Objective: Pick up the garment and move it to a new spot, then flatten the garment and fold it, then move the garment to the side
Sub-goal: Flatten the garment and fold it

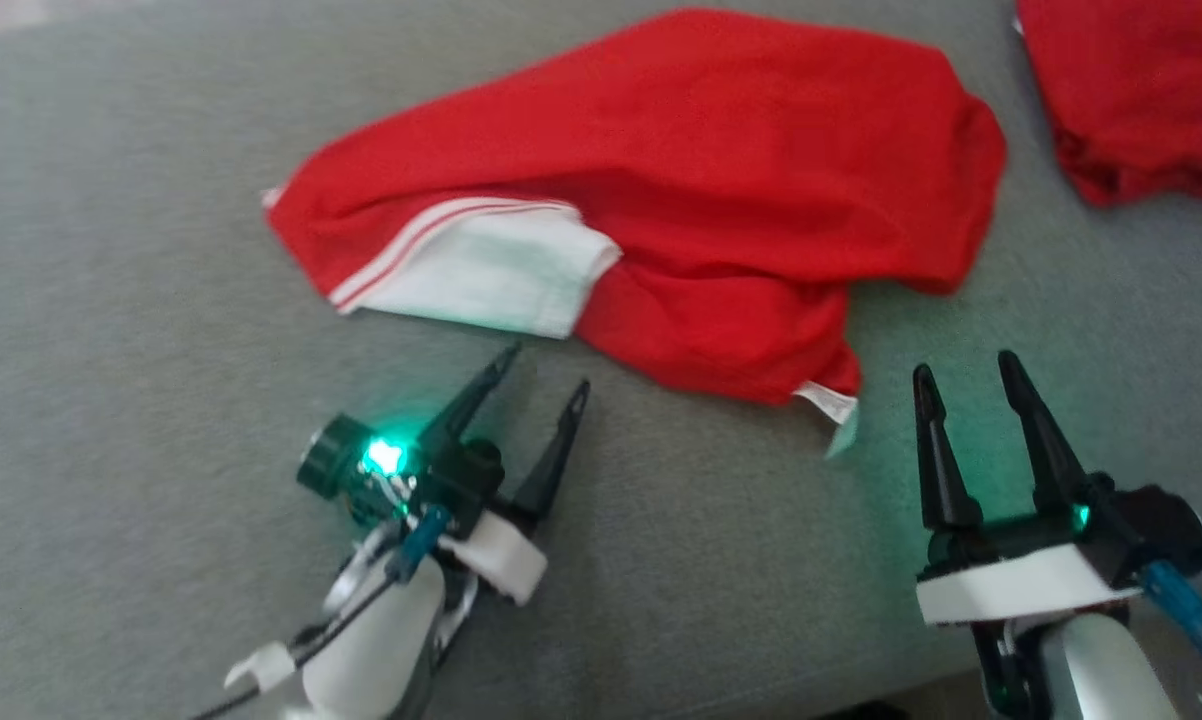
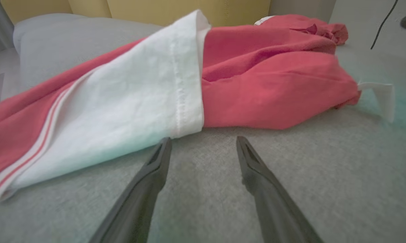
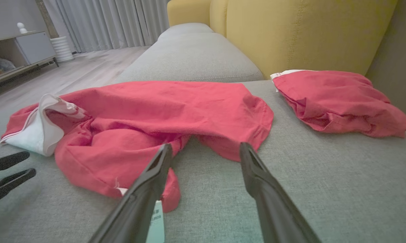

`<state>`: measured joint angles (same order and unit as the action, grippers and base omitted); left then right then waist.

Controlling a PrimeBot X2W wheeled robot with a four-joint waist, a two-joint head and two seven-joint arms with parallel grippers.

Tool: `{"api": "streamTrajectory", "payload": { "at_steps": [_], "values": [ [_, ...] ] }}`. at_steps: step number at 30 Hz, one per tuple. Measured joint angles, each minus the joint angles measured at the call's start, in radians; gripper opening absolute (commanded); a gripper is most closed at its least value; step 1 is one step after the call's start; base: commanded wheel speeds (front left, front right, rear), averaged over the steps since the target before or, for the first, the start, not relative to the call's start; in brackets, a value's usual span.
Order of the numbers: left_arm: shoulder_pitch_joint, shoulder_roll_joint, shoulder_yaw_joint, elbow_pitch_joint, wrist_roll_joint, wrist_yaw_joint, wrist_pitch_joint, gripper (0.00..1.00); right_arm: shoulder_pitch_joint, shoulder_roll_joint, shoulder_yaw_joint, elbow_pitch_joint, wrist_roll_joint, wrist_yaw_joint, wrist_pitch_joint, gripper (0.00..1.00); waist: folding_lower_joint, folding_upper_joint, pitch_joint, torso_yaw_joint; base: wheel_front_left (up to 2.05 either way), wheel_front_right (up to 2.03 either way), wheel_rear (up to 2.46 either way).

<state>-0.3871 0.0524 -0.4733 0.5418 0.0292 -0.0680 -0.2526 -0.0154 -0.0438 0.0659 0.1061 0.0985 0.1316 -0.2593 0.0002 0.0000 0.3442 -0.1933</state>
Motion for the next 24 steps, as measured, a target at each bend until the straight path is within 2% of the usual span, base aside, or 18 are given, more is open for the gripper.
{"api": "streamTrajectory", "payload": {
  "at_steps": [2, 5, 6, 7, 12, 18, 21, 24],
  "values": [
    [-0.032, 0.000, 0.002, 0.015, 0.013, 0.032, -0.004, 1.00, -0.017, 0.000, 0.008, -0.005, 0.009, 0.000, 0.000, 1.00, -0.0001, 0.0000, 0.026, -0.026, 0.00, 0.00, 0.00],
    [-0.069, 0.008, 0.003, 0.013, 0.056, 0.120, -0.005, 1.00, -0.037, 0.000, 0.019, -0.012, 0.016, 0.000, 0.000, 1.00, -0.0003, 0.0000, 0.063, -0.058, 0.00, 0.00, 0.00],
    [-0.078, 0.010, -0.001, 0.012, 0.072, 0.146, -0.007, 0.88, -0.041, 0.000, 0.020, -0.013, 0.016, 0.000, 0.000, 1.00, -0.0003, 0.0001, 0.073, -0.066, 0.00, 0.00, 0.00],
    [-0.085, 0.014, -0.005, 0.013, 0.083, 0.168, -0.009, 0.00, -0.044, 0.000, 0.021, -0.015, 0.016, 0.000, 0.000, 1.00, -0.0003, 0.0000, 0.083, -0.074, 0.00, 0.00, 0.00],
    [-0.085, 0.019, -0.022, -0.021, 0.083, 0.237, -0.013, 0.00, -0.044, 0.000, 0.024, -0.014, 0.018, 0.000, 0.000, 1.00, -0.0003, 0.0000, 0.106, -0.074, 0.00, 0.00, 0.00],
    [-0.082, 0.022, -0.051, -0.080, 0.064, 0.284, -0.012, 0.00, -0.044, 0.000, 0.039, 0.009, 0.013, 0.000, 0.000, 1.00, 0.0000, 0.0000, 0.094, -0.016, 0.00, 0.00, 0.00],
    [-0.062, 0.051, -0.051, -0.130, 0.047, 0.313, -0.011, 0.00, -0.043, 0.000, 0.046, 0.020, -0.002, 0.000, 0.000, 1.00, 0.0000, 0.0000, 0.085, 0.016, 0.00, 0.00, 0.00],
    [-0.009, 0.076, -0.061, -0.184, 0.027, 0.315, -0.011, 0.00, -0.040, -0.010, 0.060, 0.032, -0.001, 0.000, 0.000, 1.00, 0.0000, 0.0000, 0.074, 0.048, 0.00, 0.00, 0.00]
  ]
}}
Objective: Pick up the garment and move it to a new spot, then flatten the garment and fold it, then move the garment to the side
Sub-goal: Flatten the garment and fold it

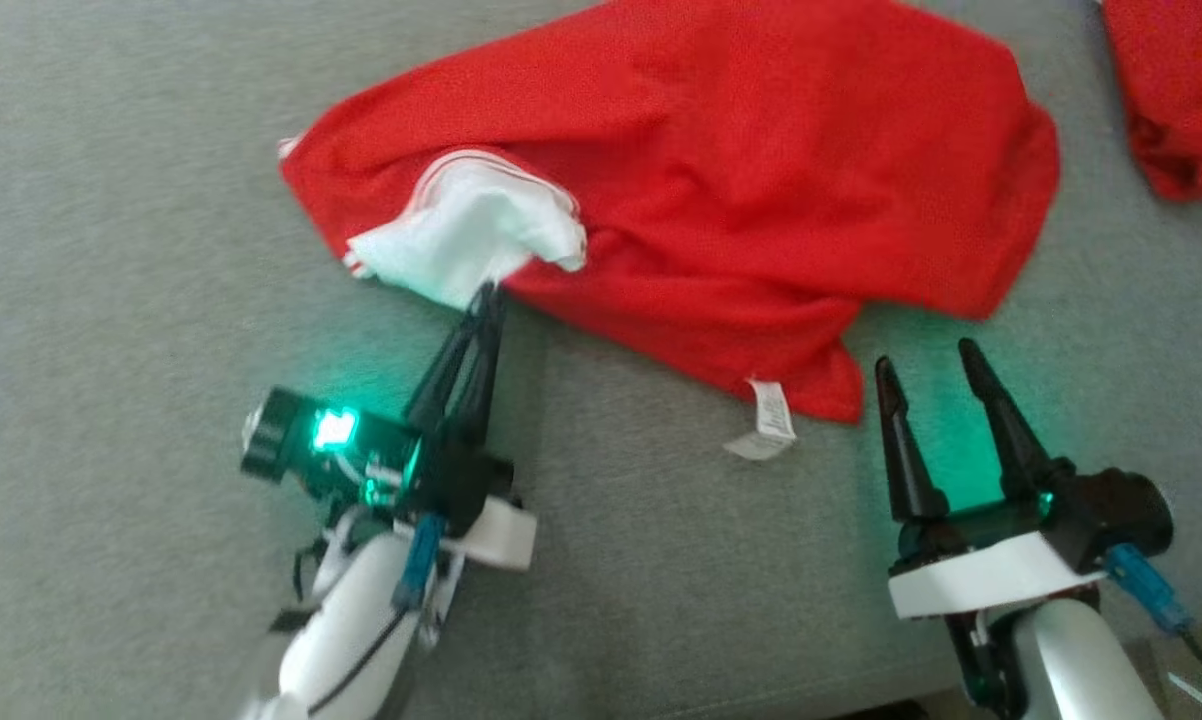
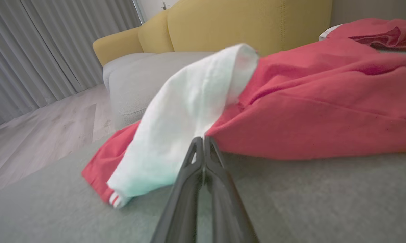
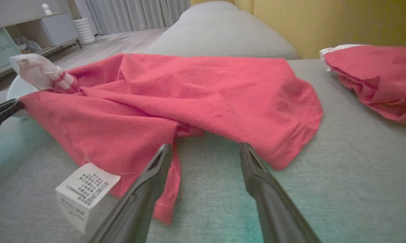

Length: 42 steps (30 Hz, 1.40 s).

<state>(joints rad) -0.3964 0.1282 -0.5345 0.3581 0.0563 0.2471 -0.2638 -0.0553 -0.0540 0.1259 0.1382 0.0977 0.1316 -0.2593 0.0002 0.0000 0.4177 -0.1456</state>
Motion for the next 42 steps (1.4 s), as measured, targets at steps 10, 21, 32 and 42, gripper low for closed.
{"api": "streamTrajectory", "payload": {
  "at_steps": [10, 21, 32, 42],
  "values": [
    [0.044, 0.024, -0.042, -0.047, -0.032, -0.021, 0.000, 0.00, 0.002, -0.104, 0.194, 0.112, 0.081, 0.000, 0.000, 1.00, -0.0002, 0.0000, -0.027, 0.062, 0.00, 0.00, 0.00],
    [0.048, 0.035, -0.054, -0.053, -0.042, 0.001, 0.000, 1.00, -0.035, -0.089, 0.125, 0.201, 0.012, 0.000, -0.002, 0.00, -0.0002, 0.0000, -0.051, 0.050, 0.00, 0.00, 0.00],
    [0.071, 0.046, -0.072, -0.043, -0.057, 0.013, 0.000, 1.00, -0.004, -0.007, -0.232, 0.090, -0.143, 0.000, 0.000, 0.00, -0.0003, 0.0000, -0.085, 0.028, 0.00, 0.00, 0.00],
    [0.052, 0.014, -0.043, 0.180, -0.121, 0.009, -0.008, 1.00, -0.004, 0.009, -0.257, 0.082, -0.170, 0.000, 0.000, 0.00, -0.0003, 0.0000, -0.061, 0.019, 0.00, 0.00, 0.00]
  ]
}}
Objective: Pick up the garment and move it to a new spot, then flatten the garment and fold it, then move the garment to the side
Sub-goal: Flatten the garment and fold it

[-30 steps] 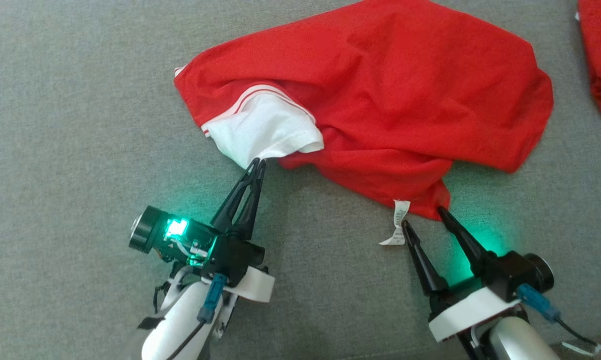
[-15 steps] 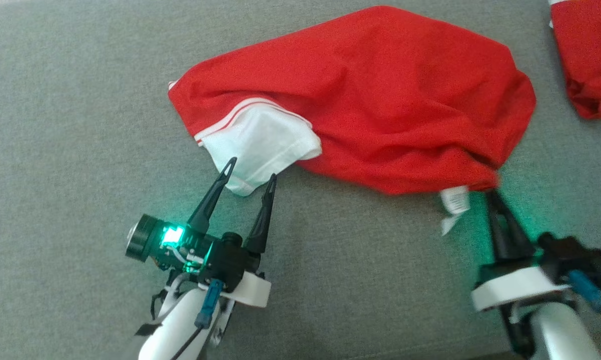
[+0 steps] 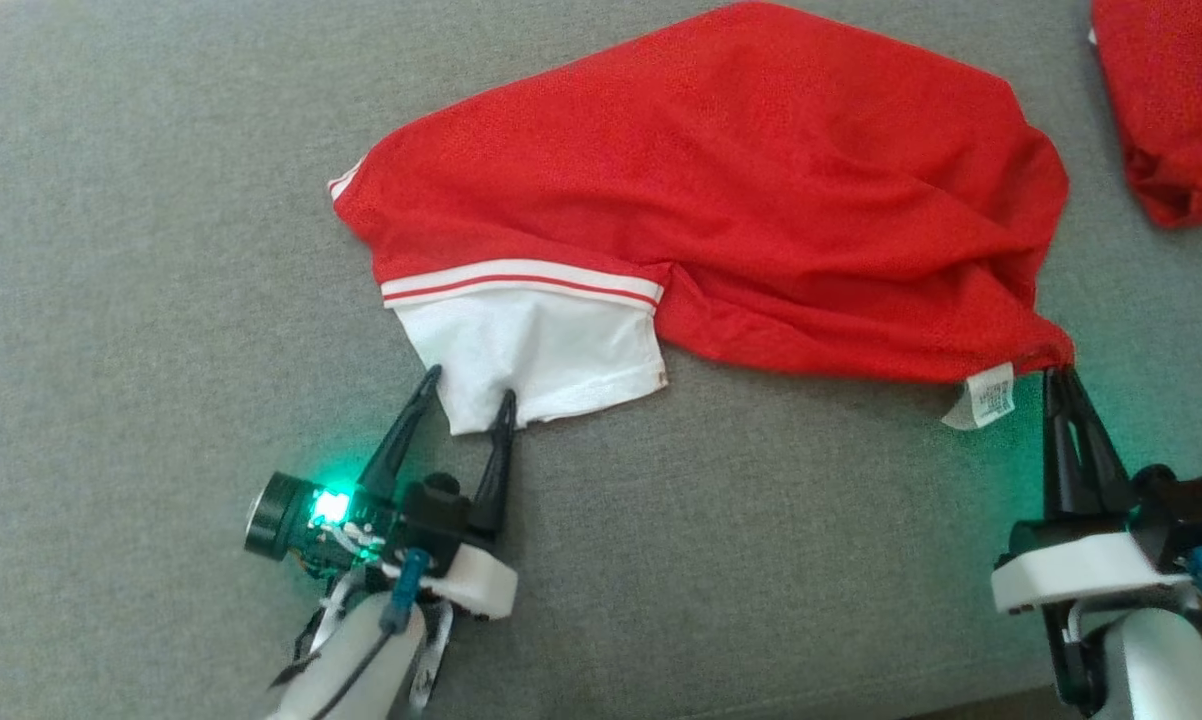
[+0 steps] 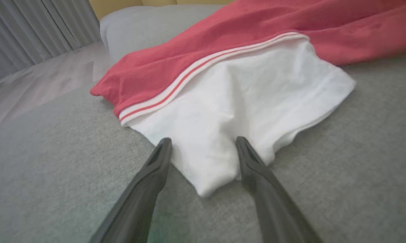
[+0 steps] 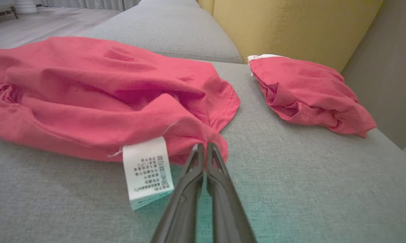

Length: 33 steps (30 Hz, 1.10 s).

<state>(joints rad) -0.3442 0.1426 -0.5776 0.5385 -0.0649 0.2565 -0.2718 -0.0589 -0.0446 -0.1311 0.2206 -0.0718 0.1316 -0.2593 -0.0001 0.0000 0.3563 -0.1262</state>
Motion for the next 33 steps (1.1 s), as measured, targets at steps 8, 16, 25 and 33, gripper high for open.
{"api": "streamTrajectory", "payload": {
  "at_steps": [8, 16, 25, 33],
  "values": [
    [-0.018, -0.035, 0.031, 0.039, -0.101, -0.105, -0.002, 0.00, 0.000, 0.000, 0.008, 0.012, 0.008, 0.000, 0.000, 0.00, 0.0000, 0.0000, -0.006, 0.010, 0.00, 0.00, 0.00],
    [0.052, -0.037, 0.089, -0.198, -0.122, -0.155, 0.015, 0.00, 0.000, 0.002, -0.028, -0.049, 0.010, 0.000, 0.000, 0.00, 0.0002, 0.0000, -0.066, 0.022, 0.00, 0.00, 0.00],
    [-0.029, 0.080, 0.198, -0.613, -0.132, -0.250, 0.040, 0.00, -0.077, -0.087, -0.135, -0.332, -0.001, 0.000, 0.000, 0.00, 0.0000, 0.0000, -0.171, 0.042, 0.00, 0.00, 0.00],
    [-0.424, 0.106, 0.264, -0.673, -0.201, -0.323, 0.181, 0.00, -0.361, -0.217, -0.074, -0.309, 0.028, 0.000, 0.015, 0.00, 0.0000, 0.0000, -0.155, 0.060, 0.00, 0.00, 0.00]
  ]
}}
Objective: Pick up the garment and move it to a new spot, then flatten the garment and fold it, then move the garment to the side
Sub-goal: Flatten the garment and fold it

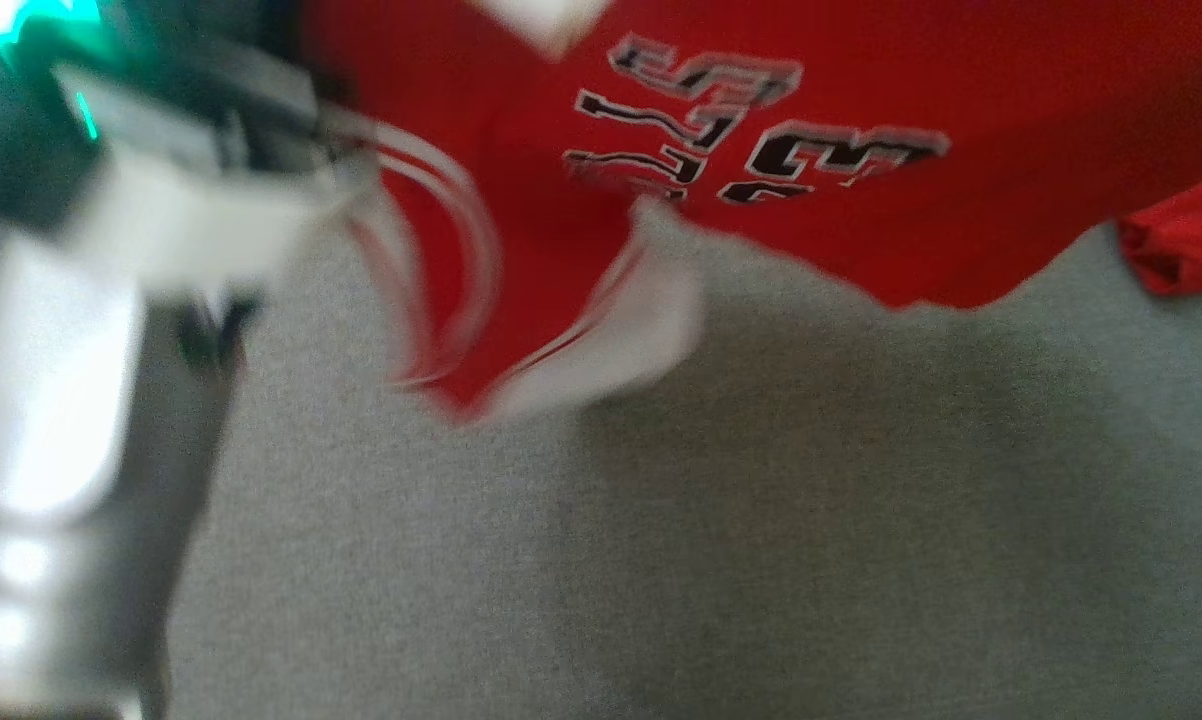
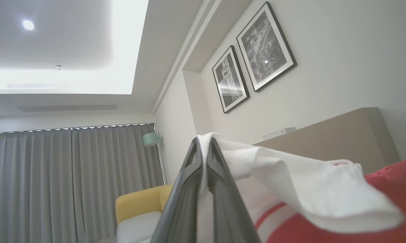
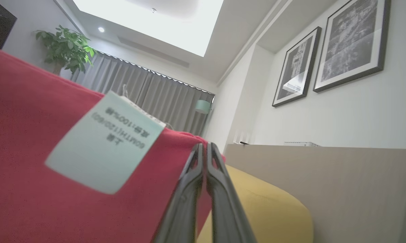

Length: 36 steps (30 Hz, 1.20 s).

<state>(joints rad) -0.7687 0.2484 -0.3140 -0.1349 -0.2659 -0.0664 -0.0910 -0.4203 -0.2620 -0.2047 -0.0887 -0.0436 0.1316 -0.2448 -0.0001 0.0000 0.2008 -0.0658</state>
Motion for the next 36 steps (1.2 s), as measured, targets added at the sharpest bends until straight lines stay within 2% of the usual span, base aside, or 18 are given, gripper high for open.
{"api": "streamTrajectory", "payload": {
  "at_steps": [5, 11, 15, 19, 23, 27, 33, 36],
  "values": [
    [-0.286, -0.004, 0.004, 0.230, -0.034, -0.040, -0.008, 0.00, -0.289, -0.087, 0.104, 0.176, 0.081, 0.000, 0.055, 0.00, 0.0002, 0.0000, 0.070, 0.023, 0.00, 0.00, 0.00],
    [-0.564, 0.030, -0.027, 0.528, 0.100, -0.040, -0.090, 0.00, -0.584, -0.157, 0.241, 0.391, 0.108, 0.000, 0.055, 0.00, 0.0005, 0.0000, 0.195, 0.050, 0.00, 0.00, 0.00],
    [-0.684, 0.027, -0.045, 0.630, 0.155, -0.037, -0.142, 0.00, -0.716, -0.184, 0.287, 0.486, 0.102, 0.000, 0.021, 0.00, 0.0007, -0.0001, 0.268, 0.071, 0.00, 0.00, 0.00],
    [-0.733, 0.026, -0.045, 0.672, 0.169, -0.030, -0.166, 0.00, -0.797, -0.209, 0.310, 0.523, 0.086, 0.000, -0.005, 0.00, 0.0005, -0.0001, 0.309, 0.096, 0.00, 0.00, 0.00],
    [-0.711, 0.025, -0.049, 0.673, 0.158, -0.032, -0.167, 0.00, -0.792, -0.237, 0.348, 0.523, 0.080, 0.000, -0.012, 0.00, 0.0002, 0.0000, 0.317, 0.119, 0.00, 0.00, 0.00],
    [-0.578, 0.017, -0.067, 0.632, 0.115, -0.040, -0.167, 0.00, -0.705, -0.265, 0.351, 0.504, 0.086, 0.000, -0.012, 0.00, 0.0000, 0.0000, 0.310, 0.142, 0.00, 0.00, 0.00],
    [-0.218, 0.014, -0.121, 0.552, 0.038, -0.057, -0.167, 0.00, -0.402, -0.256, 0.256, 0.449, 0.098, 0.000, -0.012, 0.00, 0.0000, 0.0000, 0.268, 0.162, 0.00, 0.00, 0.00],
    [-0.032, 0.016, -0.138, 0.502, 0.007, -0.057, -0.167, 0.00, -0.223, -0.218, 0.203, 0.413, 0.095, 0.000, -0.012, 0.00, -0.0001, 0.0000, 0.233, 0.163, 0.00, 0.00, 0.00]
  ]
}}
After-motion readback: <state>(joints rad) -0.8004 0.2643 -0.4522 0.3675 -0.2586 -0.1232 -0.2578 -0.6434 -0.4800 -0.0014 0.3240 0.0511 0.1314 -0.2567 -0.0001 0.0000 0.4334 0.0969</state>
